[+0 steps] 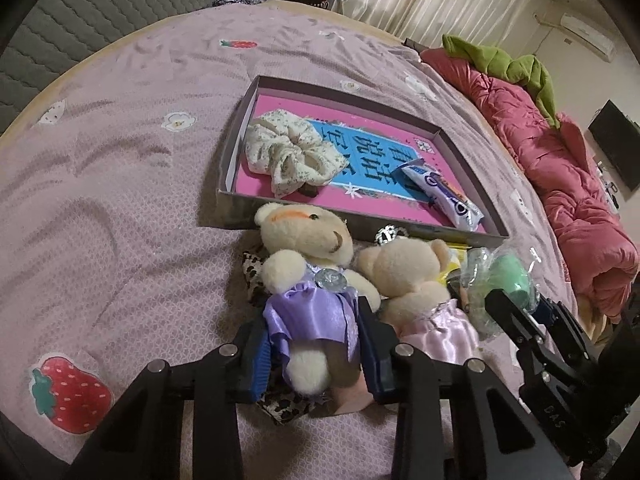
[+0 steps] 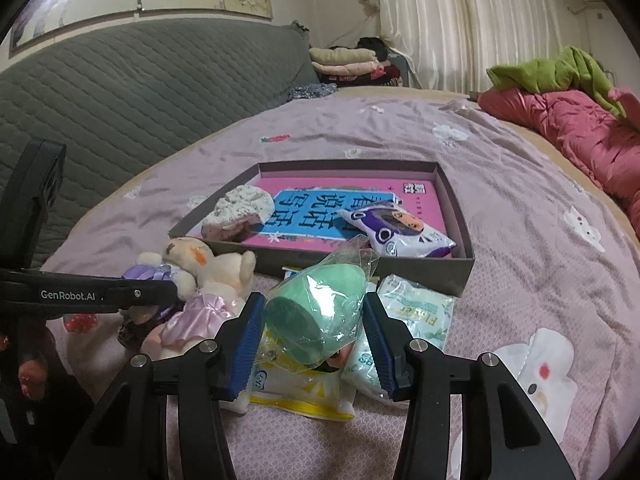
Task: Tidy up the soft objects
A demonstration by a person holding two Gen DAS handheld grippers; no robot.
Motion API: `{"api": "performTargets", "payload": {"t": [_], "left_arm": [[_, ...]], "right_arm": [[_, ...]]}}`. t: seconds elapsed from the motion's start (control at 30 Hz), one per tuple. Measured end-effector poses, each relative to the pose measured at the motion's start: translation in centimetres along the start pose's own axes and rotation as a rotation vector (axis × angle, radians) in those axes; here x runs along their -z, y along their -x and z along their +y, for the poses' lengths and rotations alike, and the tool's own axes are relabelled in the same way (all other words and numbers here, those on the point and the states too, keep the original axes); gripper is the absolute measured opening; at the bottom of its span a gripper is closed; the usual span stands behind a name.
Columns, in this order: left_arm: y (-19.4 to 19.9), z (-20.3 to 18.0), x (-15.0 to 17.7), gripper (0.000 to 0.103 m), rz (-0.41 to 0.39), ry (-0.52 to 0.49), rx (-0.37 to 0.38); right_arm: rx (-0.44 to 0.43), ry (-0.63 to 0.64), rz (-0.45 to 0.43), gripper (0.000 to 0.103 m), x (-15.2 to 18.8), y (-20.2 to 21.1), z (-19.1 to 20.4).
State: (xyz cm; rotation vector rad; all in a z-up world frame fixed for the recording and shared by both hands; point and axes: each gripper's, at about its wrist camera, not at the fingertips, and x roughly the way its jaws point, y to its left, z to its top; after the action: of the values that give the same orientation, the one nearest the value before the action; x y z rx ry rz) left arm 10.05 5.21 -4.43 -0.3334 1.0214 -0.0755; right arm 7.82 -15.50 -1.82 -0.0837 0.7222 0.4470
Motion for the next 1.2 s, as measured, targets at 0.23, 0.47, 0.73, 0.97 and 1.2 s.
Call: {"api": "performTargets", "payload": {"t": [0.23, 0.47, 0.73, 0.97, 1.2], "left_arm": [[1.6, -0.9, -0.4, 0.037, -0.040, -0.014, 0.012], [2.7, -1.4, -0.6, 0.037, -0.067, -0.014, 0.014], [4.0, -2.2, -1.1, 0.037, -0.109, -0.029, 0.026], [4.7, -3.1, -1.4, 0.037, -0.143, -0.040, 0.035], [4.9, -4.0, -1.6, 0.037, -0.176, -0.052, 0.043]], "right_arm": [[-0.004, 0.001, -0.018, 0.051, -0.2, 0.6, 0.1], [0.004, -0.005, -0.044, 0.051, -0.5, 1.4, -0.2], [0.008, -0.003, -0.073, 0.051, -1.0, 2.1, -0.3], [0.013, 0.000, -0.099, 0.051, -1.2, 2.6, -0.3], [0.020, 0.005, -0.126, 0.051, -1.7, 2.9, -0.4]]}}
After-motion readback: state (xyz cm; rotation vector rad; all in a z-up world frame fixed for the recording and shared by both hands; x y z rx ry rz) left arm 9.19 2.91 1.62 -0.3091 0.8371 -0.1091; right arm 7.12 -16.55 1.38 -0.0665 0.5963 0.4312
